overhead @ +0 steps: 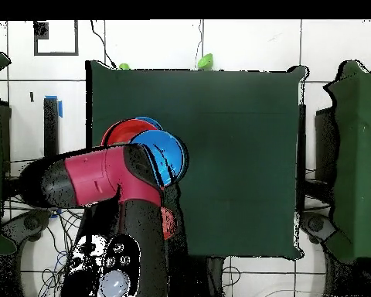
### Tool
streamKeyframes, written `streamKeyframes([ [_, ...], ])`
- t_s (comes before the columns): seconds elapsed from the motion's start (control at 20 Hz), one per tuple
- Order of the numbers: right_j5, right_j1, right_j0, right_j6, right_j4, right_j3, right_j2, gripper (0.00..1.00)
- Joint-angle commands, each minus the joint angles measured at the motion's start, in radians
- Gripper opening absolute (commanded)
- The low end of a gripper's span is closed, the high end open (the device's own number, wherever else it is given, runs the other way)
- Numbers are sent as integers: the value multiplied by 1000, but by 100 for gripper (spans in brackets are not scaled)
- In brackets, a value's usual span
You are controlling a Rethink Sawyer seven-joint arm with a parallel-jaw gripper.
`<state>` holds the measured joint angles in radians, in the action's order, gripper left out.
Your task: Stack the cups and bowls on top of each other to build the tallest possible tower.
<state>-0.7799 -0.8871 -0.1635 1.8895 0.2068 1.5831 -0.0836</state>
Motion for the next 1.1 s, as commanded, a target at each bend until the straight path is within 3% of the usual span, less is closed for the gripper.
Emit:
streamKeyframes([
  [0.05,-147,8,-30,165,-22,-35,10,0],
  [0.35,-163,6,-37,159,-37,-44,5,0],
  [1.1,39,109,-36,197,-46,-33,9,0],
])
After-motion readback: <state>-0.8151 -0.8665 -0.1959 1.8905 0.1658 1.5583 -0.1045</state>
